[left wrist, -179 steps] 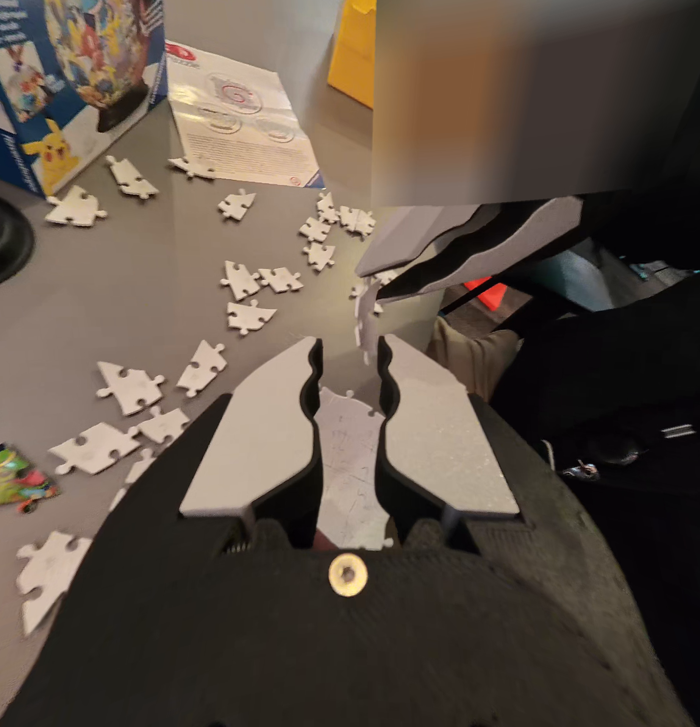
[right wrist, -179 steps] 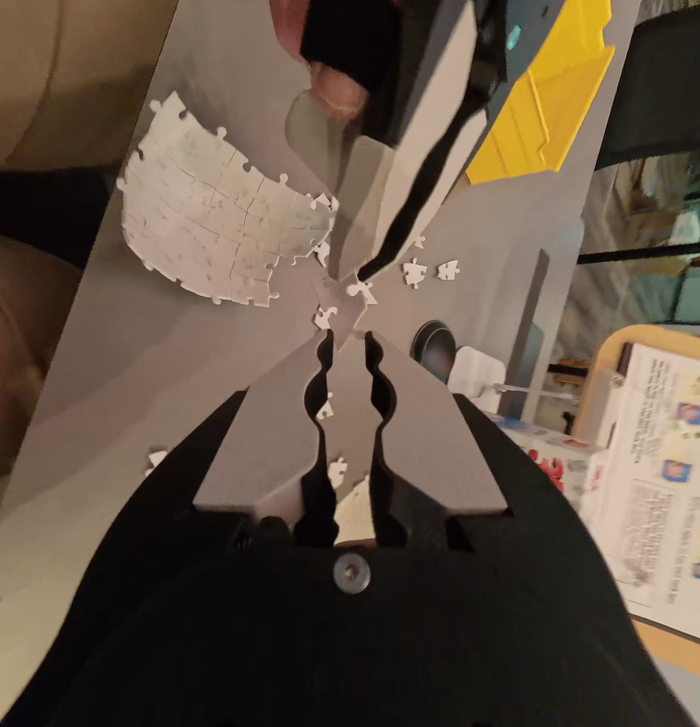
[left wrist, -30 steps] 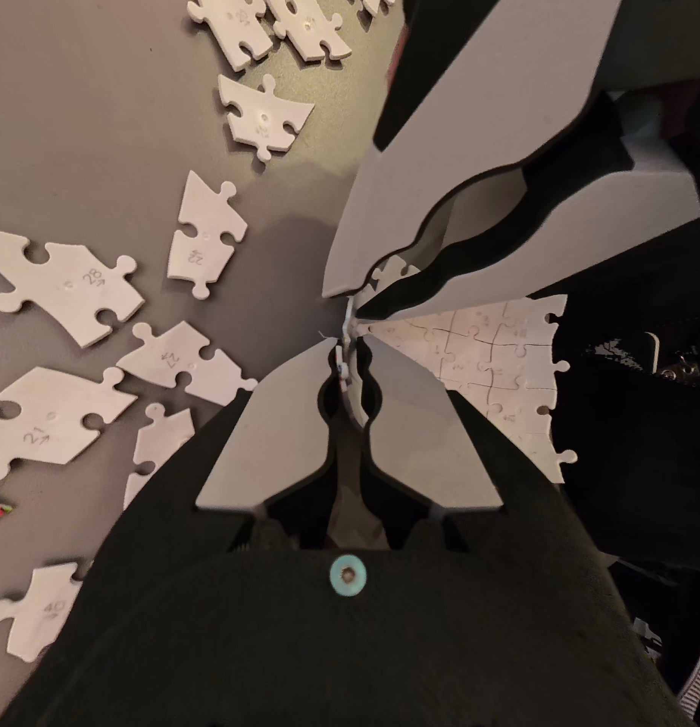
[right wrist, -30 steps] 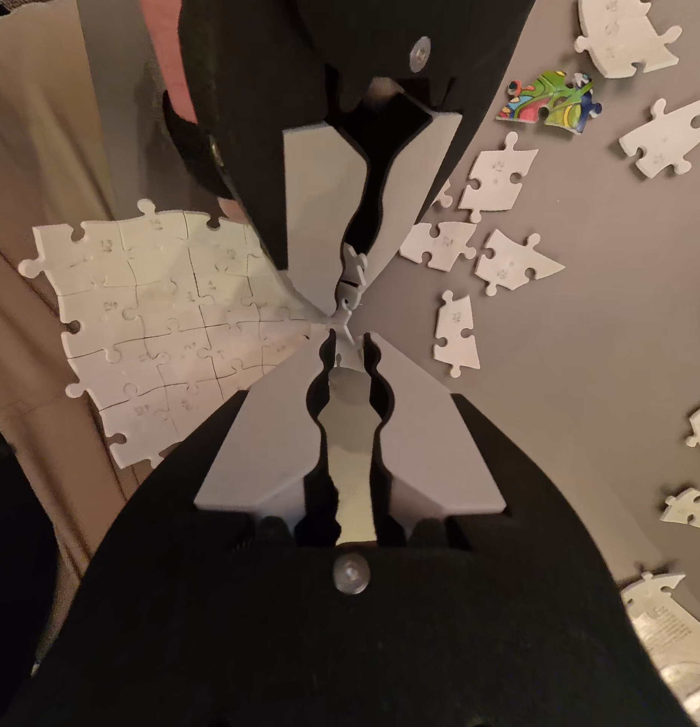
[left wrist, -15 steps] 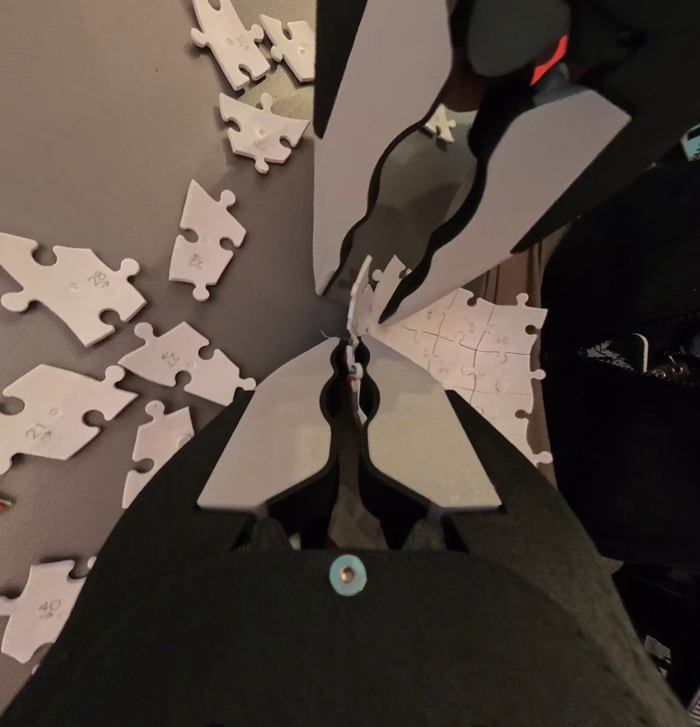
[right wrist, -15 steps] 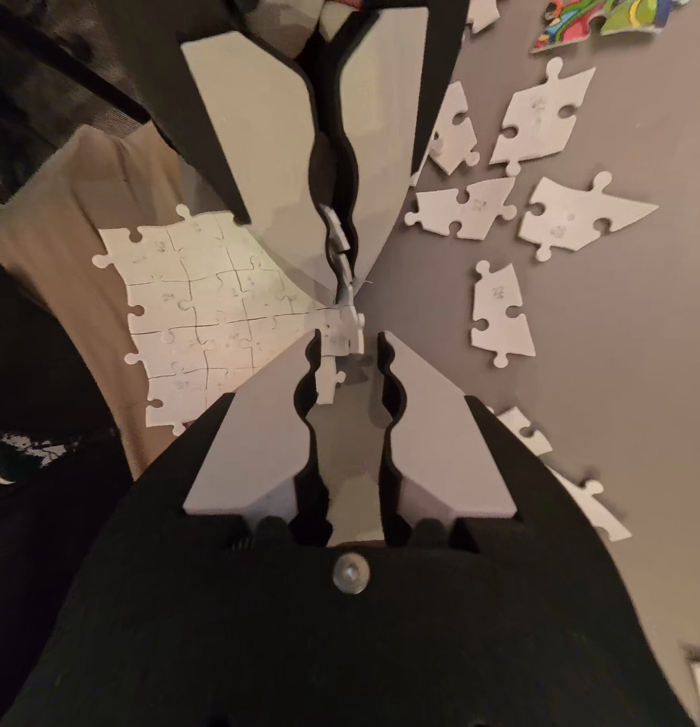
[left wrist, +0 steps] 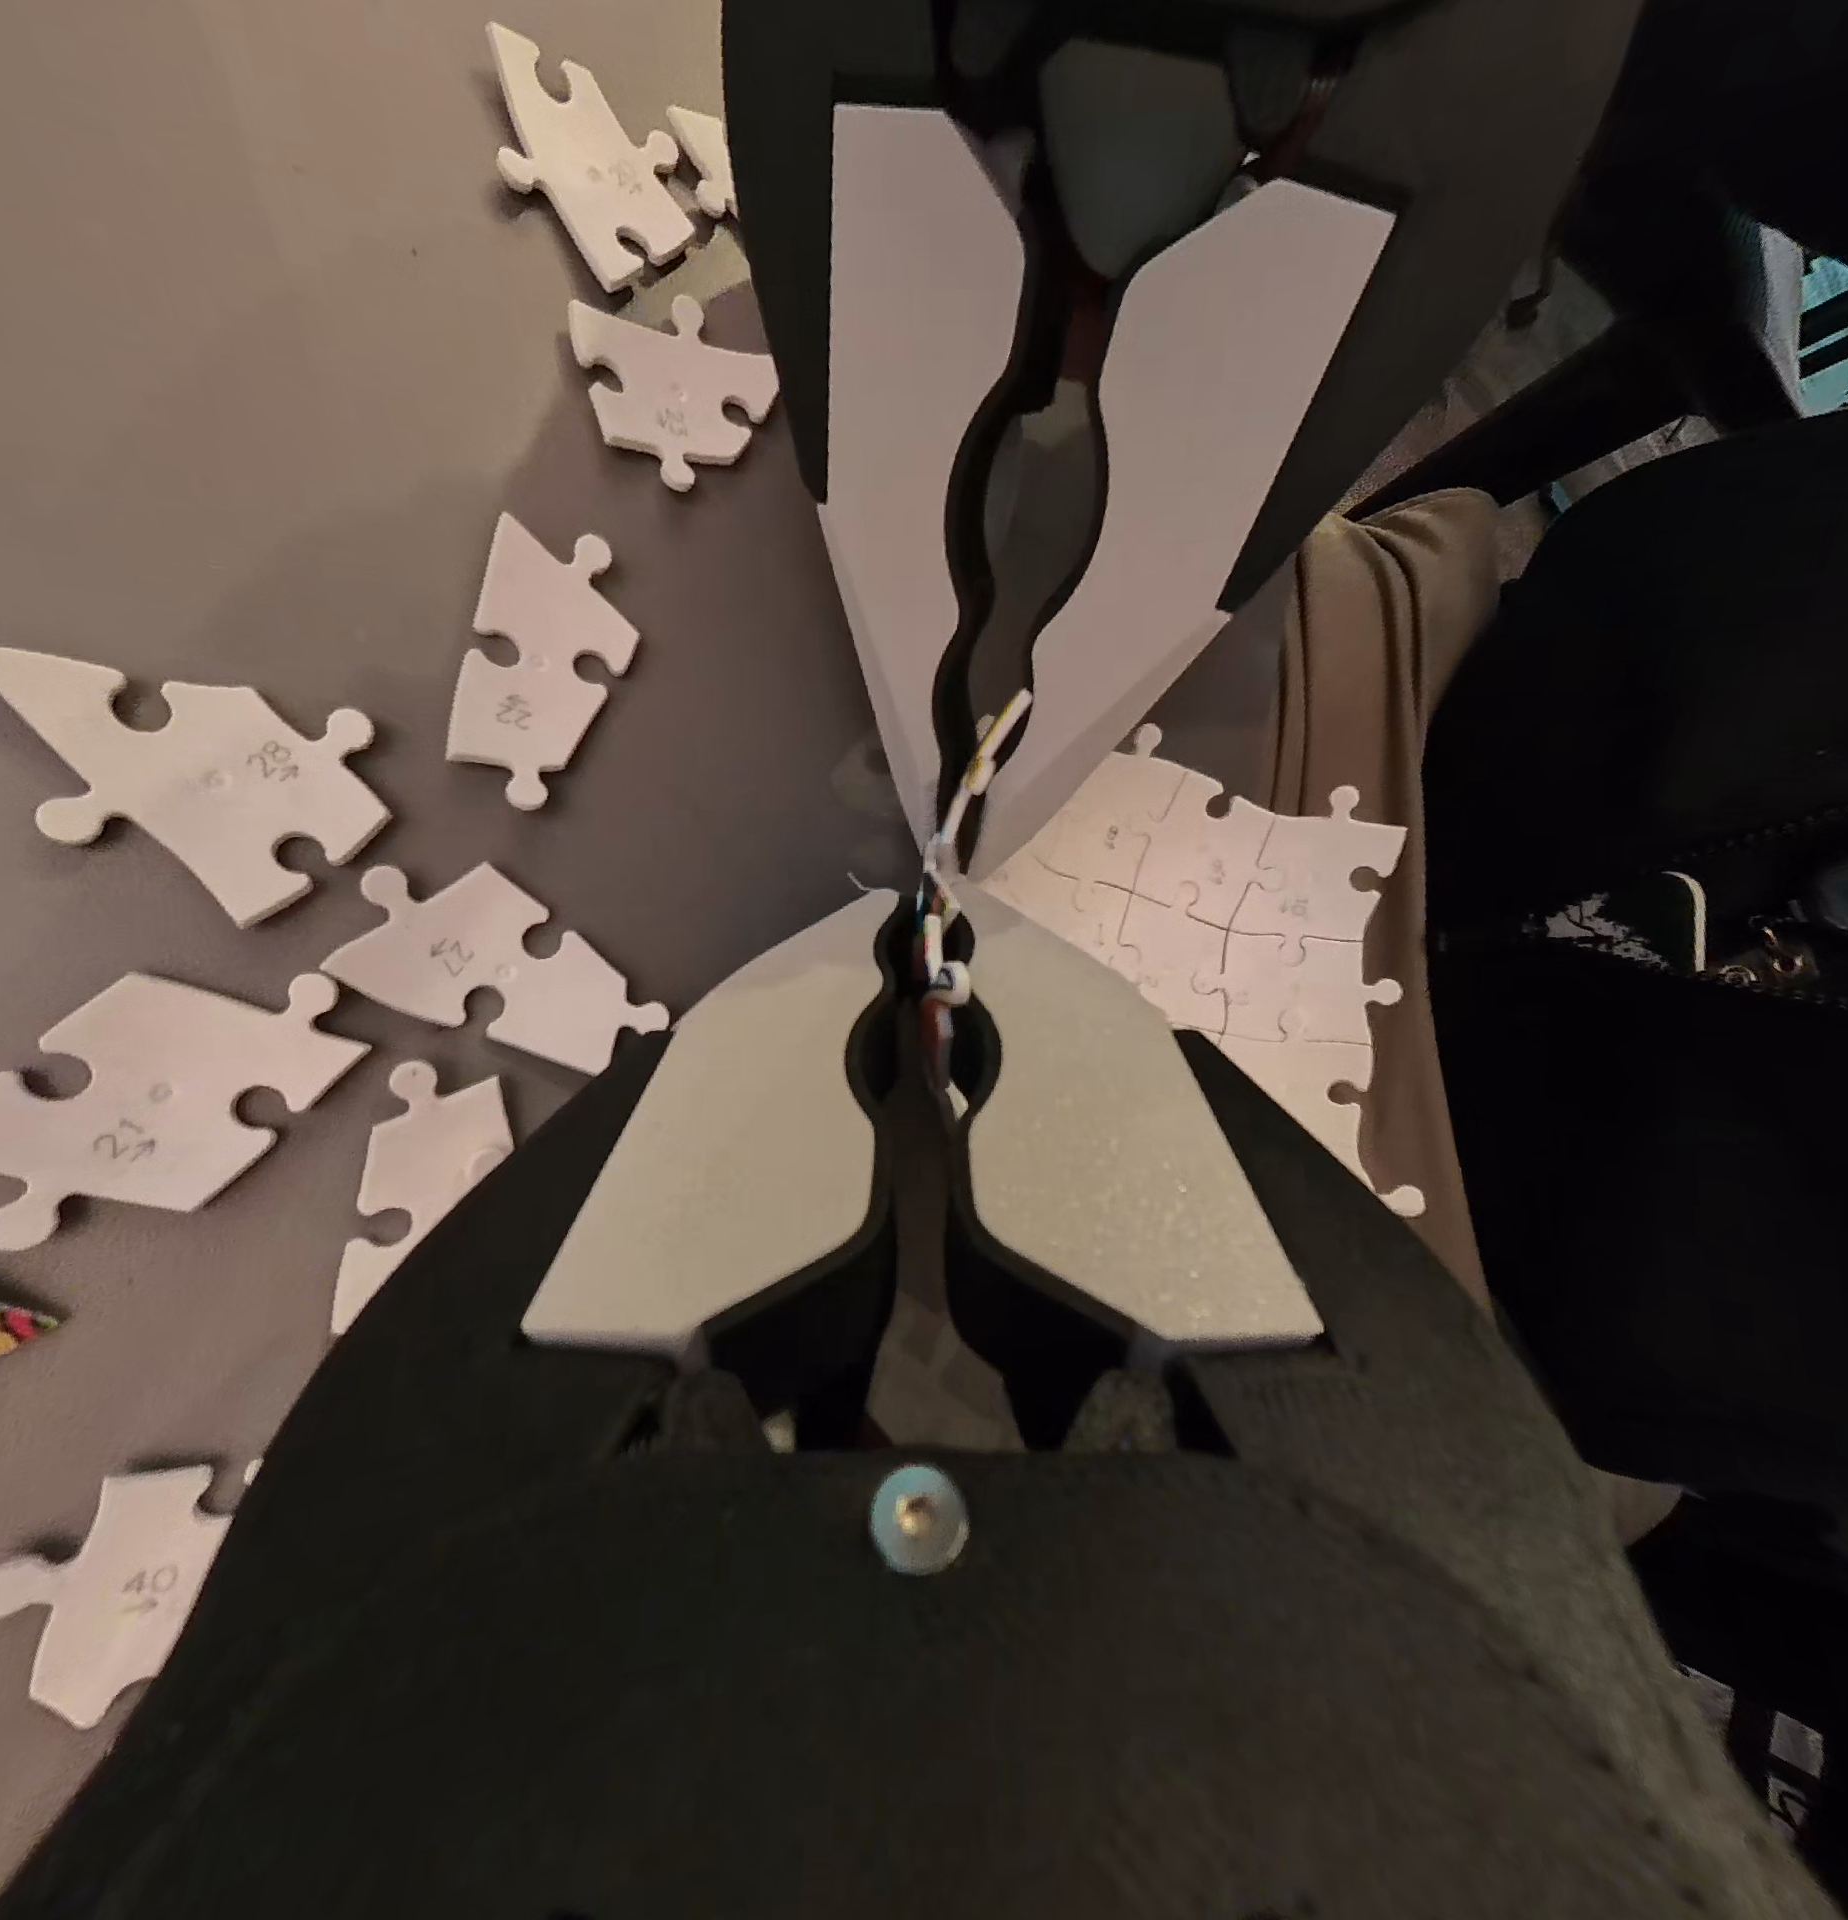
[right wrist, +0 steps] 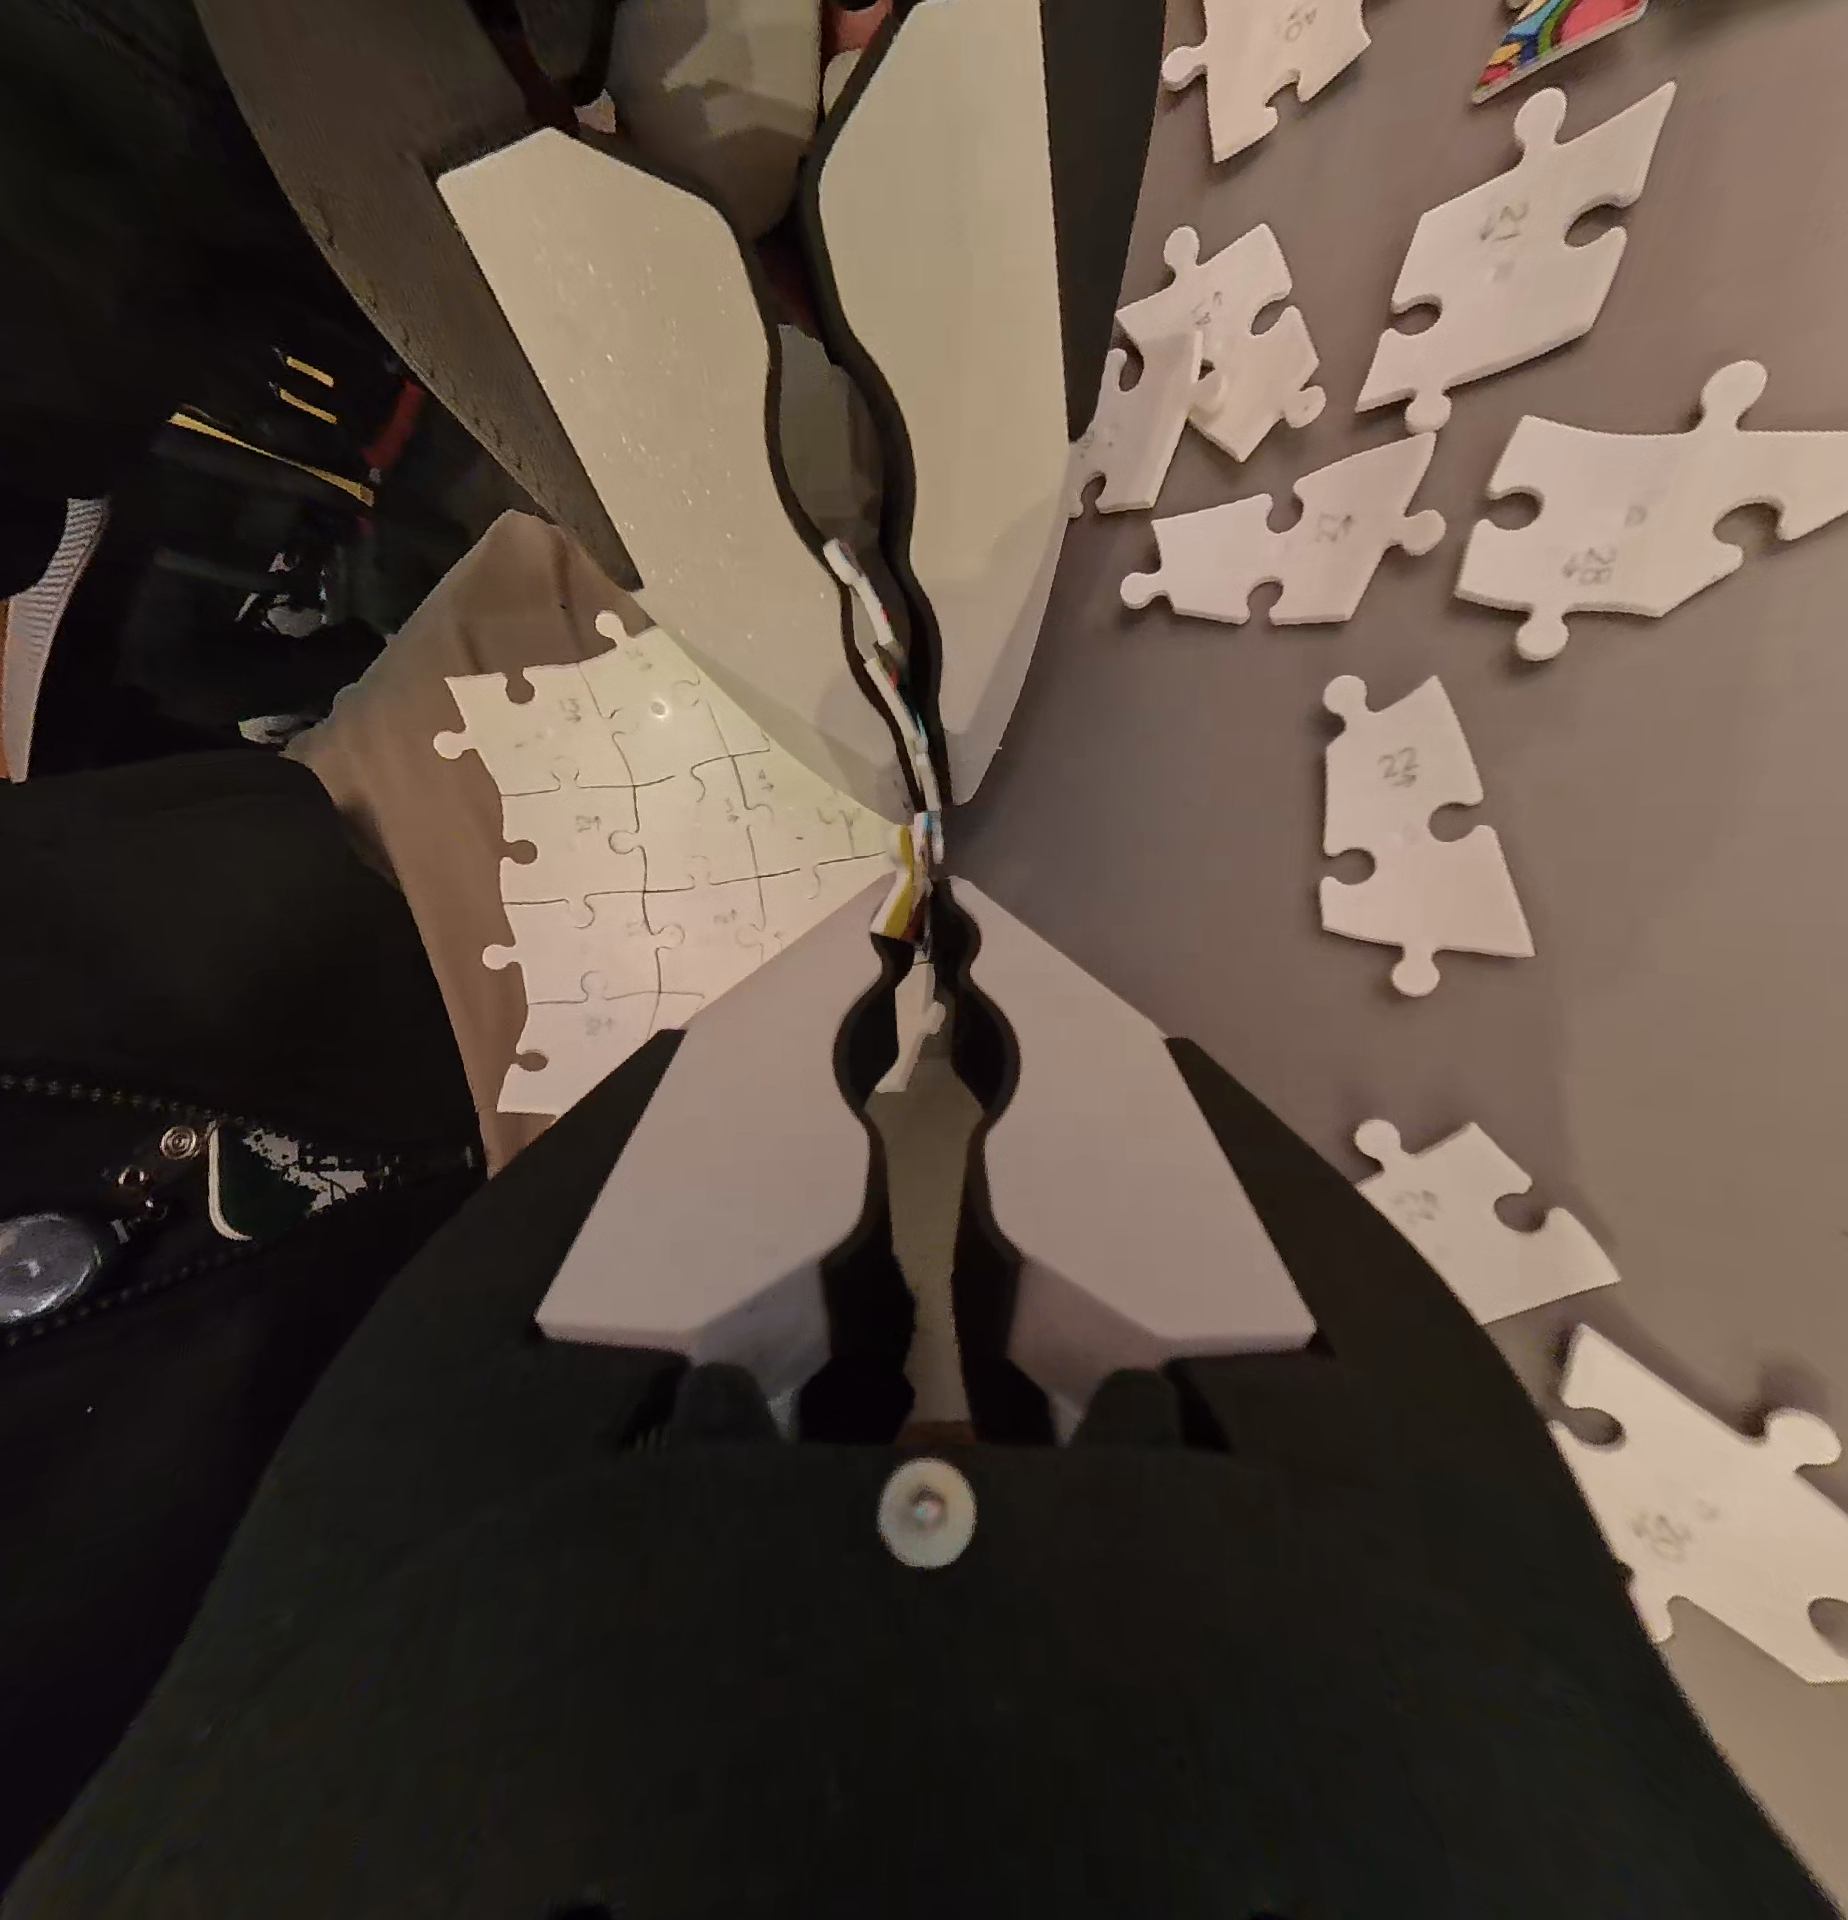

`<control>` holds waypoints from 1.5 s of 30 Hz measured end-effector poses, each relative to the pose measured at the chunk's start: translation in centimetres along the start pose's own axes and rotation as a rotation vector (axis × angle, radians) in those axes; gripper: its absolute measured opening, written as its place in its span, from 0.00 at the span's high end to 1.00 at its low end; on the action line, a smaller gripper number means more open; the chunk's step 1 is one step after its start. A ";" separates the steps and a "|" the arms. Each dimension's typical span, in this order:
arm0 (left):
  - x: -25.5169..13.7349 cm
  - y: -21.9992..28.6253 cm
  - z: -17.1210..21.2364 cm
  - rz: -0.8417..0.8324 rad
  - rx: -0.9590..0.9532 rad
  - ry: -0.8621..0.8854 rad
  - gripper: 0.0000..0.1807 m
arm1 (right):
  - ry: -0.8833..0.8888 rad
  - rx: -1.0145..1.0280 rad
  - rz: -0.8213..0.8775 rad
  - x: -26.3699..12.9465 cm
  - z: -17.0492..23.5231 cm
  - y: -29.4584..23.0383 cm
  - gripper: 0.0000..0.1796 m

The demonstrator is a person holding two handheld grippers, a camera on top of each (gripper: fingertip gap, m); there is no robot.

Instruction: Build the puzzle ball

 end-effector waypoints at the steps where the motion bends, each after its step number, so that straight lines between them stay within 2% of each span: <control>1: 0.0 0.0 0.0 0.000 0.000 0.001 0.98 | 0.003 0.002 -0.003 0.0 0.0 0.1 1.00; 13: 0.4 0.1 0.4 0.024 -0.005 -0.027 0.94 | 0.043 0.024 -0.071 0.0 0.2 0.5 1.00; 26: 0.7 0.1 0.1 0.037 -0.030 -0.015 0.98 | 0.059 0.015 -0.075 -0.2 0.3 0.4 1.00; 45: 0.5 0.1 0.1 0.011 -0.018 -0.013 0.98 | 0.086 0.070 -0.088 -0.6 0.5 0.8 1.00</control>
Point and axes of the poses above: each gripper's, where its closed fingertips meet, x out along the fingers, z out of its underside, y = z × x across the jaws, the point moved 9 cm from there along -x, back along the fingers, and after that the axes turned 14 degrees about x, right-handed, at the moved point
